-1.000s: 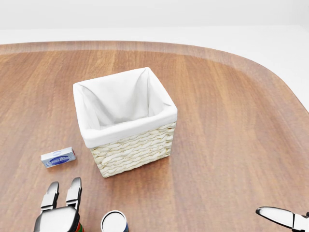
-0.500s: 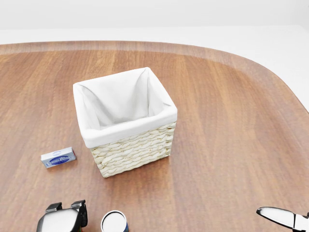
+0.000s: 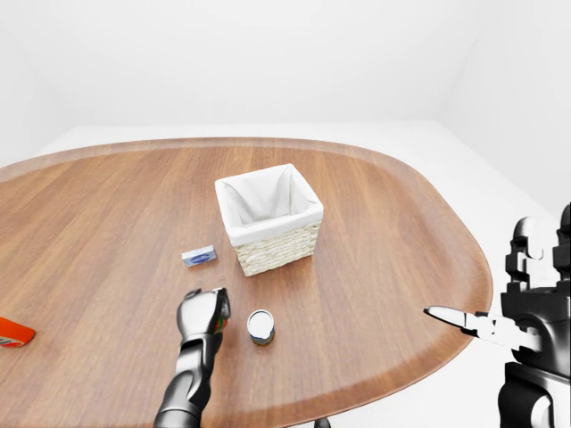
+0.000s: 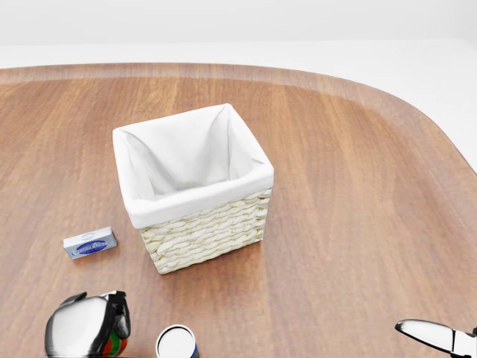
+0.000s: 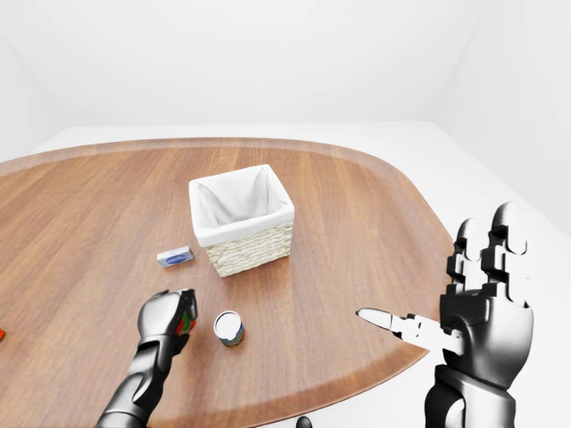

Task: Pick up the tomato sauce, and put it in the basket.

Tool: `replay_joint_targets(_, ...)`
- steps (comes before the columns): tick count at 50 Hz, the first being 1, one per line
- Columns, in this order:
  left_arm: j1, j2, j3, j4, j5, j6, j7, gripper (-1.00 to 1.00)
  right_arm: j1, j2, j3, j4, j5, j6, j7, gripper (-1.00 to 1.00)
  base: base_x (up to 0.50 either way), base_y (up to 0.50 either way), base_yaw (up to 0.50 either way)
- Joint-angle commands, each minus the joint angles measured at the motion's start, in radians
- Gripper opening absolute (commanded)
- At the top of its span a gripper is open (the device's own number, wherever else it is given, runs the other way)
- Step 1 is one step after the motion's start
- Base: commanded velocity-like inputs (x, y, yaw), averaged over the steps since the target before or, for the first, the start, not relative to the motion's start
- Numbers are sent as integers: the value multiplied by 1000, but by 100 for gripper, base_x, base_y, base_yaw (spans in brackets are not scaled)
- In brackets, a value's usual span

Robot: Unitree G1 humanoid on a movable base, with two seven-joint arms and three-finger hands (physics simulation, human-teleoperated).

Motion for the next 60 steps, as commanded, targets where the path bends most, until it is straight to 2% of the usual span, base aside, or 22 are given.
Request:
replay_joint_targets(1, 22, -13, 91, -371, -77, 0, 46, -100, -2, -2, 2, 5, -1, 0, -1, 100, 0, 0, 0)
replay_joint_targets(13, 61, -43, 172, -699, -164, 0, 74, -100, -3, -4, -2, -8, 2, 0, -2, 100, 0, 0, 0)
replay_joint_targets(17, 156, -75, 151, -998, -172, -14, -91, -100, -10, -6, 7, -4, -7, 0, -5, 100, 0, 0, 0)
replay_joint_targets(20, 146, -115, 115, -1124, -157, 0, -190, -100, -6, -7, 6, -12, -3, 0, -5, 100, 0, 0, 0)
replay_joint_targets(26, -191, -172, 22, -1262, -31, 0, -443, -100, 1, 1, 0, -2, 4, 0, 3, 100, 0, 0, 0)
replay_joint_targets(28, -389, -186, 11, -1145, -1, 0, -468, -100, 2, 0, -5, -6, 10, 0, 4, 100, 0, 0, 0)
replay_joint_targets(32, -617, -161, 25, -856, -14, 0, -389, -100, 2, 2, -17, -4, 22, 0, 9, 100, 0, 0, 0)
replay_joint_targets(35, -857, -122, 63, -415, -100, 0, -167, -100, -2, 2, 0, 2, 6, 0, 6, 100, 0, 0, 0)
replay_joint_targets(36, -920, -130, 93, -321, -203, 0, -124, -100, -1, 1, -1, 1, 8, 0, 5, 100, 0, 0, 0)
replay_joint_targets(38, -1028, -92, 64, -117, -185, 0, -18, -100, -4, -4, -8, 1, 18, 0, 5, 100, 0, 0, 0)
replay_joint_targets(39, -1071, -95, 83, -60, -246, 0, 4, -100, -4, -4, -11, 0, 21, 0, 5, 100, 0, 0, 0)
replay_joint_targets(40, -1194, -69, 66, 174, -220, 0, 113, -100, -3, -3, -13, -4, 26, 0, 7, 100, 0, 0, 0)
replay_joint_targets(41, -1285, -65, 101, 331, -295, 0, 146, -100, -2, -2, -13, -2, 27, 0, 9, 100, 0, 0, 0)
replay_joint_targets(43, -1397, -43, 75, 555, -288, 0, 146, -100, -2, -2, -14, 3, 32, 0, 12, 100, 0, 0, 0)
replay_joint_targets(44, -1446, -45, 130, 630, -380, 0, 146, -100, -3, -1, -11, 4, 30, 0, 12, 100, 0, 0, 0)
replay_joint_targets(48, -1521, -40, 25, 778, -263, 0, 146, -100, -15, -9, -5, 16, 28, 0, 7, 100, 0, 0, 0)
replay_joint_targets(49, -1521, -52, 54, 779, -288, 0, 146, -100, -18, -11, -7, 20, 31, 0, 6, 100, 0, 0, 0)
replay_joint_targets(50, -1500, -79, -17, 801, -195, 0, 146, -100, -26, -14, -1, 35, 26, 0, 4, 100, 0, 0, 0)
replay_joint_targets(52, -1444, -96, -37, 820, -127, 0, 146, -100, -13, -13, 1, 18, 32, 0, 4, 100, 0, 0, 0)
replay_joint_targets(55, -1410, -111, 50, 812, -176, 0, 146, -100, 13, -4, -61, -7, 109, 0, 23, 100, 0, 0, 0)
replay_joint_targets(56, -1396, -110, -13, 818, -99, 0, 130, -100, 4, -11, -67, -10, 109, 0, 23, 100, 0, 0, 0)
replay_joint_targets(60, -1395, -109, 17, 816, -75, 0, 87, -100, 3, 2, -42, -5, 77, 0, 29, 100, 0, 0, 0)
